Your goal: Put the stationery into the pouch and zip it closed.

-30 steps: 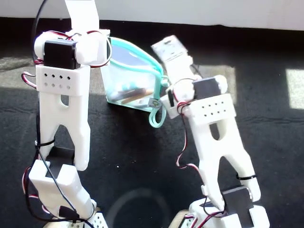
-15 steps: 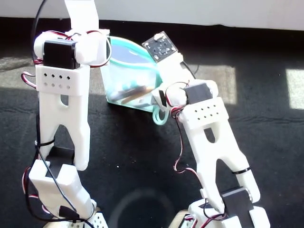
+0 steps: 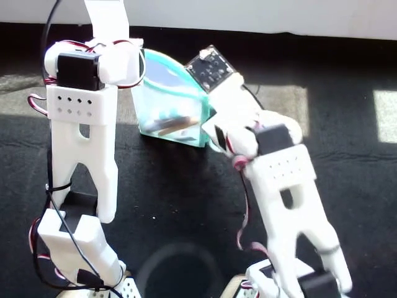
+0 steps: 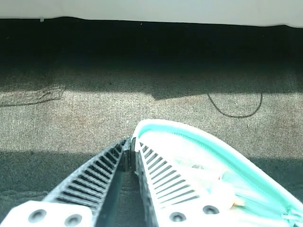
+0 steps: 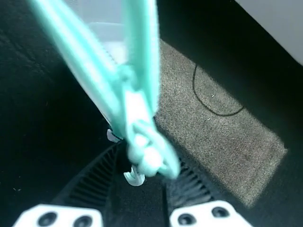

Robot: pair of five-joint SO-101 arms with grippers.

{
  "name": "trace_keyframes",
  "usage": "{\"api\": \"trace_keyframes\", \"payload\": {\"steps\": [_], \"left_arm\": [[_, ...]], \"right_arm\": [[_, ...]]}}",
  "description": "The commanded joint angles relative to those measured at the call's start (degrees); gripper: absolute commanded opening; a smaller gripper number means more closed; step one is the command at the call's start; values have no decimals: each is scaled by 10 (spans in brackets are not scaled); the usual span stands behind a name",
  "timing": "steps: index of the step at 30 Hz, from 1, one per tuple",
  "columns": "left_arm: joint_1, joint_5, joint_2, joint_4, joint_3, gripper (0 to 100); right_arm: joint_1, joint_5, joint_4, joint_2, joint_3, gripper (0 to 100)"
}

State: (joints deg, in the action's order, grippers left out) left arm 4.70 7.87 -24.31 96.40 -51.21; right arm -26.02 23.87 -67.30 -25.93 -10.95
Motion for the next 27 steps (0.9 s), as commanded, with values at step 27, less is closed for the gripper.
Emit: {"api": "trace_keyframes", "payload": {"steps": [27], "left_arm": [[0, 4, -46, 16, 12, 10]], "right_arm": [[-90, -186, 155, -54, -123, 156]]}}
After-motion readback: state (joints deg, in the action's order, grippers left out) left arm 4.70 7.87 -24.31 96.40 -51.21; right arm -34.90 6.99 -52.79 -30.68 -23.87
